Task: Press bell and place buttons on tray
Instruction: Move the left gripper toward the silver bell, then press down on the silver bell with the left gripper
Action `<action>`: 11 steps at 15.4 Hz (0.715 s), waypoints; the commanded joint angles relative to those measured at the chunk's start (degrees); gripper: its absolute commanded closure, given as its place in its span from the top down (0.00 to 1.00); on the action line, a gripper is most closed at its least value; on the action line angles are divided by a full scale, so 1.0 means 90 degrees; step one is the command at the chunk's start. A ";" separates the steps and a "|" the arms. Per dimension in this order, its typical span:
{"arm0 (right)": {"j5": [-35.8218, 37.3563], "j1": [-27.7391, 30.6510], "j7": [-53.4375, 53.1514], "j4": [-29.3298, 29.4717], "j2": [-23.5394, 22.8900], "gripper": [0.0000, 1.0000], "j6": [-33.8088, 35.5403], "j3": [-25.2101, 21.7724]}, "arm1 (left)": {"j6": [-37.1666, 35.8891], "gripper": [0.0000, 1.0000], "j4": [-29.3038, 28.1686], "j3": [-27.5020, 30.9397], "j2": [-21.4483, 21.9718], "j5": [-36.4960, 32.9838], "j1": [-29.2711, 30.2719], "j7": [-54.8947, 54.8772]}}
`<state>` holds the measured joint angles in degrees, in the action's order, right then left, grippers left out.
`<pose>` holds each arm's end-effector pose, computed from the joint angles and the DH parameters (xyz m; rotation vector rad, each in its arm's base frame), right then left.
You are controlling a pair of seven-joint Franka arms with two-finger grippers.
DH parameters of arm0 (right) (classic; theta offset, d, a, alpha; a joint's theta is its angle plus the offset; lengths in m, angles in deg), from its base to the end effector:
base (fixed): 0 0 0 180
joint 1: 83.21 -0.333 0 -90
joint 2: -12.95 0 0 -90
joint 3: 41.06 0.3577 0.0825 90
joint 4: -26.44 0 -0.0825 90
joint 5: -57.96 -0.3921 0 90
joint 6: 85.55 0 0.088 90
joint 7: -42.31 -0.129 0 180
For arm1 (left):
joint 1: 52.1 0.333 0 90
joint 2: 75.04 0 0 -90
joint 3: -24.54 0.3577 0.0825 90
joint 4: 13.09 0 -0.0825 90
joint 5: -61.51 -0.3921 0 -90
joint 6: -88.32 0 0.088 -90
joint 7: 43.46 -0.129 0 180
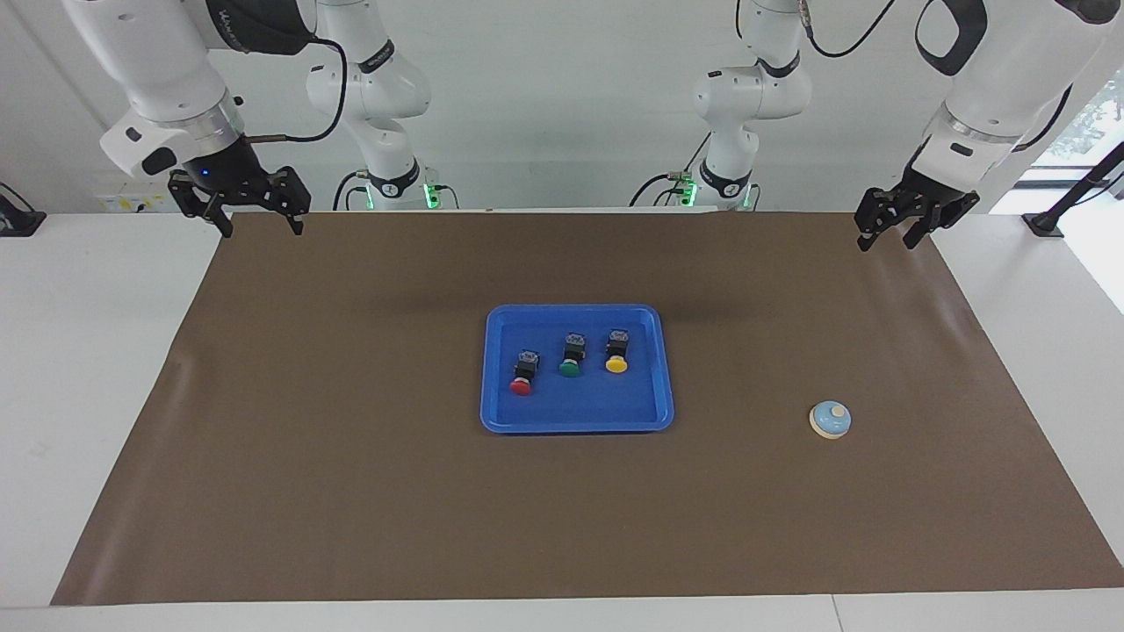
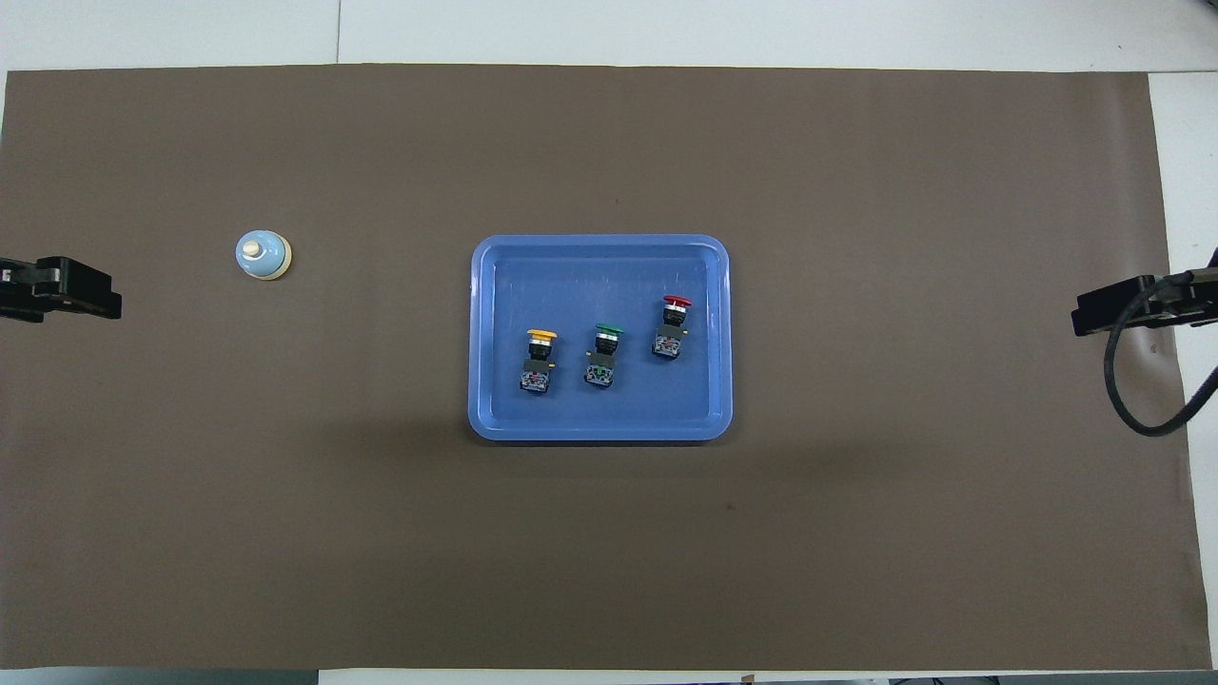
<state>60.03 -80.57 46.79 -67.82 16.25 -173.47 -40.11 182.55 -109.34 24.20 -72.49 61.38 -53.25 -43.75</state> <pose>0.5359 -0.0203 0.6374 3.1053 0.0750 -0.0854 0.5521 -0.0142 0.6229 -3.1387 0.0490 -0.0146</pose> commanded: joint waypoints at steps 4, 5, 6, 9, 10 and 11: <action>0.0073 0.0039 -0.0117 -0.0103 0.0102 1.00 -0.0036 0.0051 | 0.2427 0.00 -0.0897 0.0048 -0.1110 0.0044 0.0049 -0.0046; 0.0073 0.0039 -0.0117 -0.0093 0.0093 1.00 -0.0036 0.0051 | 0.2799 0.00 -0.0887 0.0048 -0.1442 0.0043 0.0059 -0.0046; 0.0073 0.0039 -0.0117 -0.0103 0.0102 1.00 -0.0036 0.0051 | 0.3121 0.00 -0.0897 0.0058 -0.1735 0.0043 0.0059 -0.0046; 0.0073 0.0039 -0.0117 -0.0093 0.0092 1.00 -0.0036 0.0051 | 0.3767 0.00 -0.0877 0.0068 -0.2488 0.0043 0.0040 -0.0007; 0.0073 0.0039 -0.0117 -0.0103 0.0092 1.00 -0.0036 0.0051 | 0.3943 0.00 -0.0868 0.0068 -0.2577 0.0043 0.0030 -0.0007; 0.0073 0.0039 -0.0117 -0.0103 0.0092 1.00 -0.0036 0.0051 | 0.3974 0.00 -0.0867 0.0068 -0.2598 0.0043 0.0059 -0.0026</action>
<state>60.03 -80.57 46.79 -67.82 16.25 -173.47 -40.11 217.17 -118.35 24.73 -95.00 61.38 -53.04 -43.77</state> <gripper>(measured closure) 0.000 0.991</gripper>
